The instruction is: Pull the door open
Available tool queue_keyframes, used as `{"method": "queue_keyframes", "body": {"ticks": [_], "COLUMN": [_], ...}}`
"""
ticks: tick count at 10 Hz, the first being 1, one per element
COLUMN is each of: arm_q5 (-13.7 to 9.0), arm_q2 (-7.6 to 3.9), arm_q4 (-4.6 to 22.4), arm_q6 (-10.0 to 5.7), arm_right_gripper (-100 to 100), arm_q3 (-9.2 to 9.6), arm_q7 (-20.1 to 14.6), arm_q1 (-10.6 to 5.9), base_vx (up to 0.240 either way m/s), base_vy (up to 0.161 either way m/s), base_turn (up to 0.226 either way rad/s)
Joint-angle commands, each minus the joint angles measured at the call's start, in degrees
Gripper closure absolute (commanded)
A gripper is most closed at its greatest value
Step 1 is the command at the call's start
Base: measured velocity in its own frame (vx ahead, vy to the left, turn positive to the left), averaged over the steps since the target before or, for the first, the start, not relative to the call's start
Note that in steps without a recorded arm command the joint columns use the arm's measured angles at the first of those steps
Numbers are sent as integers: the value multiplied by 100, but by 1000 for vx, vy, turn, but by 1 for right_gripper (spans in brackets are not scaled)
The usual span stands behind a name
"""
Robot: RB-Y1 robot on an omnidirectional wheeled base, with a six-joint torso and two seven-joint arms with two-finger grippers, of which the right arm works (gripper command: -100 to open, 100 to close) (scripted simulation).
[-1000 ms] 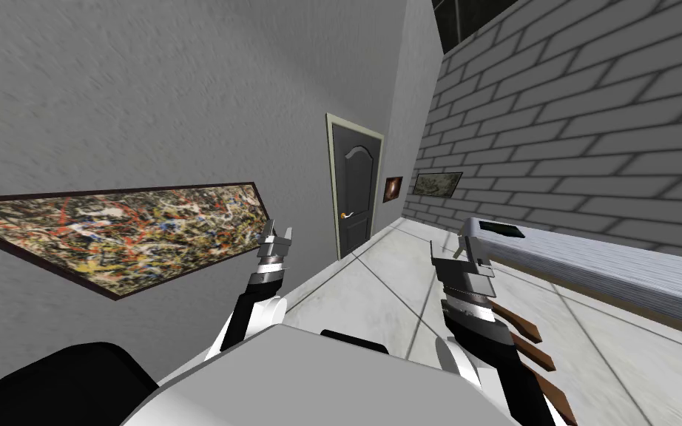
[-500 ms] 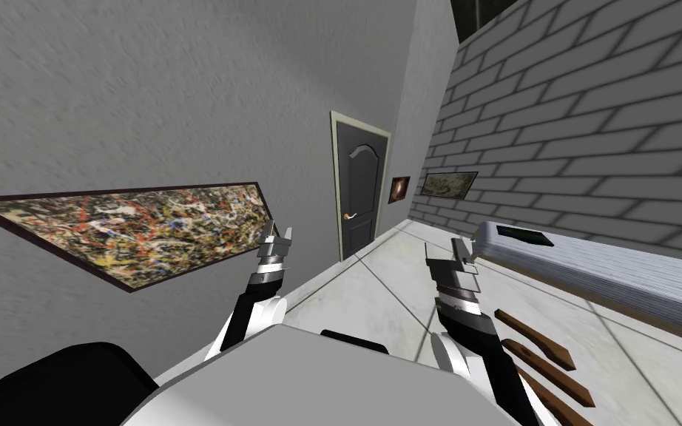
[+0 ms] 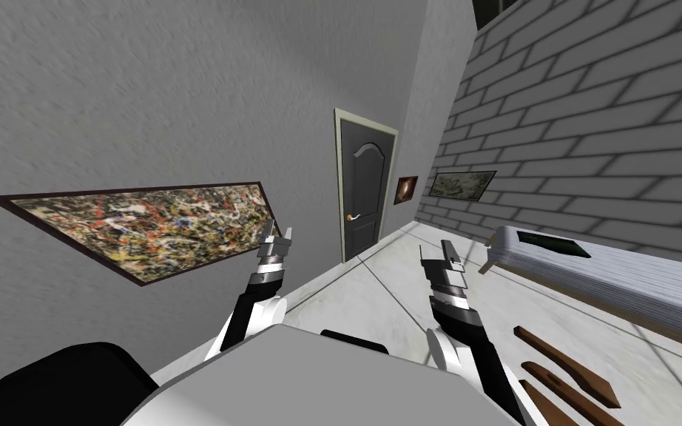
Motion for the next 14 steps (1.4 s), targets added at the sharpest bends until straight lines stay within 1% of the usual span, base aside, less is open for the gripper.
{"method": "queue_keyframes", "body": {"ticks": [1,4,10,11,12,14], "arm_q5": [6,17,43,43,48,57], "arm_q2": [-27,-78,-187,-187,-206,-243], "arm_q4": [244,693,1701,1738,1924,2257], "arm_q6": [-23,-67,-170,-170,-188,-225], "arm_right_gripper": [-100,-100,-100,-100,-100,-100], "arm_q3": [-15,-38,-93,-93,-103,-123], "arm_q7": [1,2,5,5,6,7], "arm_q1": [-126,-345,-856,-856,-947,-1132], "base_vx": [87,81,87,56,46,74], "base_vy": [-33,-40,-47,-34,-32,-52], "base_turn": [148,123,151,46,67,171]}}
